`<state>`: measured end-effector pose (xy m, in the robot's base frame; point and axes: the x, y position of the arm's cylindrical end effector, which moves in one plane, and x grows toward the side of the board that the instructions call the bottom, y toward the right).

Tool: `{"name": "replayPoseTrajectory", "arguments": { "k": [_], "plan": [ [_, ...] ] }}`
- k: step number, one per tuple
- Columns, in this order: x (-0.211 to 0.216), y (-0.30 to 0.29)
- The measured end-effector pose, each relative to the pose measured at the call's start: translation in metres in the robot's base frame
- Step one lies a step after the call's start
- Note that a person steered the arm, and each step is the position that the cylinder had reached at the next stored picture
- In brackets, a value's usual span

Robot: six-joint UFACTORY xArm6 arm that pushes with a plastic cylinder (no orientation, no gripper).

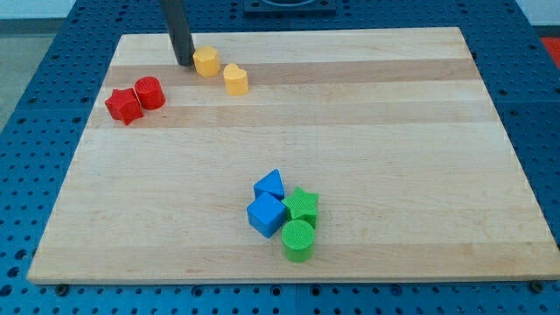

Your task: Move the blue cube along with the blue triangle to the center

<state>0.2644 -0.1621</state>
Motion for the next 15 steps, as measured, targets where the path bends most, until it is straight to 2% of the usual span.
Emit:
{"name": "replayPoseTrajectory", "arguments": {
  "k": [1,2,5,7,9,10,12,13,15],
  "plan": [
    [0.017,0.044],
    [0.019,0.059],
    [0.027,0.034],
    [0.131,0.034],
    [0.306,0.034],
    [0.354,0.034],
    [0.353,0.121],
    [0.345,0.123],
    [0.302,0.139]
  ]
}}
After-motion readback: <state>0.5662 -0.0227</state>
